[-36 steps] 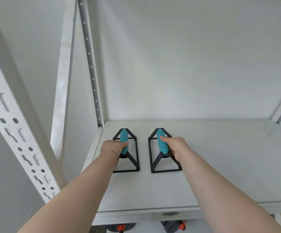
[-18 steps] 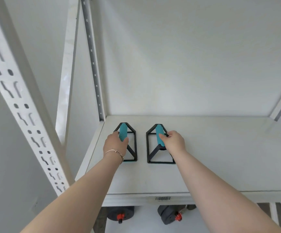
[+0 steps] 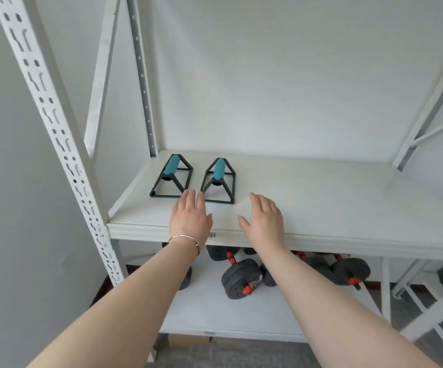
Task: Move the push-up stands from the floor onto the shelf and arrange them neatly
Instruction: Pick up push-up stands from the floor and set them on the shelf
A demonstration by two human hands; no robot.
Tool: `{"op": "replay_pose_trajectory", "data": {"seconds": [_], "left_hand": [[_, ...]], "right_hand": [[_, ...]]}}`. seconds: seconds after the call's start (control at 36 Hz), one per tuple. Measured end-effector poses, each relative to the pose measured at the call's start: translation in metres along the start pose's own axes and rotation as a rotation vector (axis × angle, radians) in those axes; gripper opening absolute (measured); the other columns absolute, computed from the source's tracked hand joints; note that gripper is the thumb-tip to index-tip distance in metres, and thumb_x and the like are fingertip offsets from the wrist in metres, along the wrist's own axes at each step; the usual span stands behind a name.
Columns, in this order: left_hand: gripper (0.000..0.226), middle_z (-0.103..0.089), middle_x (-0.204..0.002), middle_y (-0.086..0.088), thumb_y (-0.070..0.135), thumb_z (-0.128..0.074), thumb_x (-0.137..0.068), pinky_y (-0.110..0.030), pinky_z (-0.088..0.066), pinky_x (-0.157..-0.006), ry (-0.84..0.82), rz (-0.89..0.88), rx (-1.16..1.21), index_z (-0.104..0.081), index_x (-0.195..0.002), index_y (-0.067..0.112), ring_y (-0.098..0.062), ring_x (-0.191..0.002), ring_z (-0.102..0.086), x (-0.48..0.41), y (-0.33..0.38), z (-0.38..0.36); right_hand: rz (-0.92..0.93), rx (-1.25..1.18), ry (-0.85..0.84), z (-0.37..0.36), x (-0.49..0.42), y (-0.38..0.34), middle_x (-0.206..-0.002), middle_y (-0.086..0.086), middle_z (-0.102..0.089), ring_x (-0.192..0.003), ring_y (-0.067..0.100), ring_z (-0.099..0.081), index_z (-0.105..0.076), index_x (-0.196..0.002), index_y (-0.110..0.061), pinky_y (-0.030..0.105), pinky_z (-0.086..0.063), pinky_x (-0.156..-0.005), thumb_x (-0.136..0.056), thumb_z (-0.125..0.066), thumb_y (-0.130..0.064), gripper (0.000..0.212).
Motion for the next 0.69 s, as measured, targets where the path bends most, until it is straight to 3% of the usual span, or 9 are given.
{"op": "replay_pose_trajectory", "data": {"seconds": [0.31,0.56,0.69], "left_hand": [[0.065,-0.022,-0.157,-0.011,0.041,-0.044,-0.095,-0.039,-0.015,-0.12,-0.14,-0.005,0.03,-0.023,-0.148,0.01,-0.027,-0.147,-0.014,0.124,0.073,-0.022],[0.063,-0.021,-0.157,-0.011,0.041,-0.042,-0.097,-0.04,-0.017,-0.119,-0.355,-0.004,-0.024,-0.022,-0.148,0.01,-0.027,-0.147,-0.013,0.201,0.091,-0.08],[0.064,-0.02,-0.157,-0.012,0.038,-0.044,-0.097,-0.041,-0.019,-0.117,-0.48,-0.019,-0.037,-0.02,-0.148,0.009,-0.029,-0.146,-0.015,0.236,0.09,-0.124]], "right_hand": [[0.007,-0.019,-0.042,0.046,0.12,0.058,-0.123,0.009,-0.061,-0.117,0.03,-0.054,-0.055,-0.13,-0.009,0.043,-0.048,-0.098,-0.081,-0.07,-0.032,0.057],[-0.092,-0.036,-0.196,0.032,0.223,0.094,-0.127,0.01,-0.059,-0.118,0.03,-0.053,-0.053,-0.132,-0.009,0.042,-0.047,-0.098,-0.085,-0.065,-0.035,0.055],[-0.184,-0.052,-0.313,0.006,0.279,0.104,-0.119,0.01,-0.061,-0.11,0.03,-0.055,-0.053,-0.13,-0.008,0.042,-0.051,-0.089,-0.084,-0.067,-0.034,0.054]]}}
Point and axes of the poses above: each hand's wrist, its own x-axis away from the middle knuckle, its own z-axis out of the back of the hand, y = z × x, the point moved 1 cm from there along -x, towards the middle knuckle
